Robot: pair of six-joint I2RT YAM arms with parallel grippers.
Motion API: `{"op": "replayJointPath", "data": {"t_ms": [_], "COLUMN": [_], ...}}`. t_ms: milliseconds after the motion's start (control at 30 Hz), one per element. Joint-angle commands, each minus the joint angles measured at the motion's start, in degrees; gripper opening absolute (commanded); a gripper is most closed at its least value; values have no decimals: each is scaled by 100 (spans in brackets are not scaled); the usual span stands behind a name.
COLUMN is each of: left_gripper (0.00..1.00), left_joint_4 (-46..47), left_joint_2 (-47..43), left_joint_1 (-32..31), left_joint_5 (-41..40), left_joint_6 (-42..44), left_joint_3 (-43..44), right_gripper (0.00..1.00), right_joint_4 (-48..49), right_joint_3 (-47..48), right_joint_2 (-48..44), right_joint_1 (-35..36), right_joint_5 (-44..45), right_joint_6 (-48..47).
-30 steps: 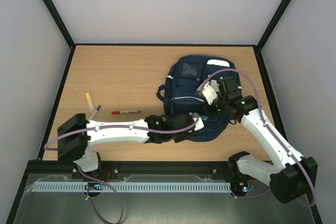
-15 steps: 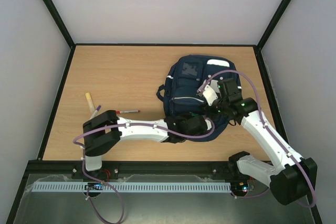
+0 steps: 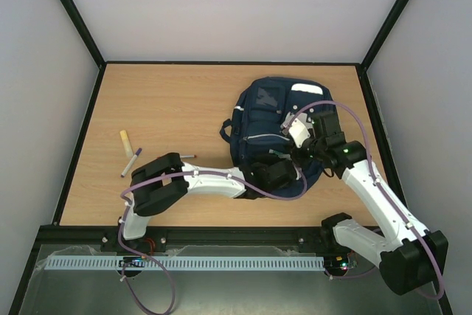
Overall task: Pack the student bag
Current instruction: Place the stationery in the student bag.
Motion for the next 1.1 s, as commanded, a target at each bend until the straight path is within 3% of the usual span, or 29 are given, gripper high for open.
{"op": "replayJointPath", "data": {"t_ms": [0, 100, 200, 767, 900, 1067], "left_gripper": [2, 16, 22, 39, 40, 40], "left_joint_4": [1488, 1713, 1668, 985, 700, 456], "left_joint_2": [264, 403, 380, -1785, -2191, -2522], "left_joint_1": [409, 556, 505, -467, -709, -872], "left_joint_5": [-257, -382, -372, -472, -538, -613], "left_joint_6": [900, 942, 880, -468, -913, -1457], "left_joint_3": [-48, 85, 108, -1054, -1283, -1581], "right_gripper": [1, 1, 1, 1, 1, 1], "right_joint_4": [-453, -399, -317, -862, -1353, -1229], "right_joint_3": [436, 437, 360, 717, 976, 884], "right_joint_2": [11, 56, 113, 927, 1286, 1273], "right_joint_1": [190, 197, 190, 181, 181, 177], "right_joint_5": [-917, -922, -948, -1062, -1142, -1139], "right_joint_6": [228, 245, 265, -72, -225, 6]}}
